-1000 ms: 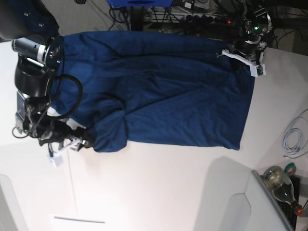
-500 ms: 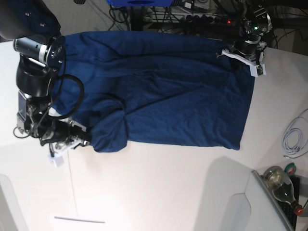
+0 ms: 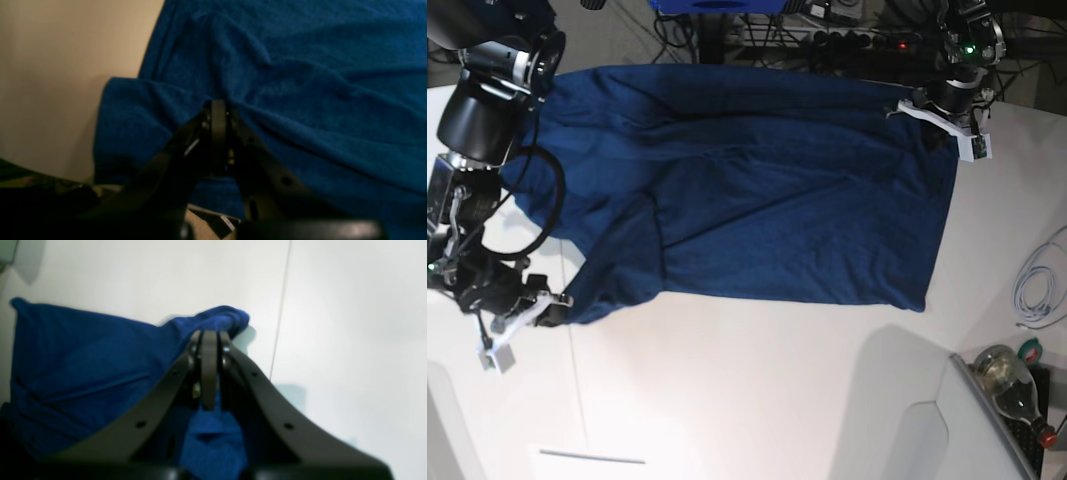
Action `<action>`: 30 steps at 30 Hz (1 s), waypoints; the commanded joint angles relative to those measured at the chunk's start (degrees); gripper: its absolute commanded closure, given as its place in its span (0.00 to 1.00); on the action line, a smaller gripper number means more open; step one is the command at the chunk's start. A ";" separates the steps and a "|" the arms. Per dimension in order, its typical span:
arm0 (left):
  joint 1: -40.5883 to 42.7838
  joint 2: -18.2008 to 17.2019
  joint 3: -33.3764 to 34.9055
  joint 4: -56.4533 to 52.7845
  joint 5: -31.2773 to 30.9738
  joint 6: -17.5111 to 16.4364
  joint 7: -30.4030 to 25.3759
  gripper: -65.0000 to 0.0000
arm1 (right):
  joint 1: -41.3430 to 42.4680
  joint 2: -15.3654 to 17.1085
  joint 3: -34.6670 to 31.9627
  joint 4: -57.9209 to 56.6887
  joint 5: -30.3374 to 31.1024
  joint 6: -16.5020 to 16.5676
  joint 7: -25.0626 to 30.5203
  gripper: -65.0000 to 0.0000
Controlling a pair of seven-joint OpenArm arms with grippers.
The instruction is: Layout the t-shirt on the table in an organized manner, then fold the t-shirt properly
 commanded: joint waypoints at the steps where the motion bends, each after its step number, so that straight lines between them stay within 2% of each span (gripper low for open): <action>1: 0.38 -0.21 -0.04 1.58 -0.53 -0.04 -1.18 1.00 | 0.60 -0.28 -0.28 2.88 0.91 0.29 -0.32 0.99; 5: 0.99 0.41 -0.48 4.22 -0.53 -0.04 -1.00 1.00 | -2.65 -3.88 -5.29 11.23 0.91 0.47 -3.40 0.99; 10: 1.61 0.32 -0.66 8.79 -0.53 -0.21 6.12 1.00 | -6.25 -7.93 -15.93 15.80 0.73 0.29 -3.22 0.99; 12: 1.78 0.32 -0.66 10.90 -0.53 -0.21 7.53 1.00 | -6.52 -8.90 -19.62 15.27 0.56 0.29 -2.26 0.99; 15: 3.01 0.14 -0.75 13.10 -0.53 -0.21 8.67 1.00 | -6.69 -8.98 -26.48 10.88 0.56 -0.33 2.40 0.99; 19: 3.72 0.14 -0.75 13.36 -0.09 -0.21 8.67 1.00 | -6.17 -8.90 -32.98 2.52 0.82 -4.99 5.04 0.98; 21: 3.72 0.23 -2.33 13.27 0.00 -0.21 8.67 1.00 | -5.81 -8.63 -35.80 0.33 0.82 -5.42 4.69 0.88; 23: 3.72 0.32 -4.18 13.27 -0.35 -0.21 8.67 1.00 | -5.90 -8.54 -37.29 0.50 0.82 -5.42 3.55 0.71; 25: 3.72 0.23 -6.02 13.27 -0.18 -0.21 8.67 1.00 | -6.08 -8.28 -35.89 3.84 0.56 -5.60 2.93 0.58; 28: 3.72 0.14 -9.36 13.27 -0.44 -0.30 8.67 1.00 | -6.61 -6.70 -29.20 7.45 0.47 -6.22 4.43 0.54; 30: 3.72 0.14 -11.12 13.18 -0.44 -0.30 8.67 1.00 | -5.29 -5.91 -26.04 5.51 0.38 -9.38 6.27 0.53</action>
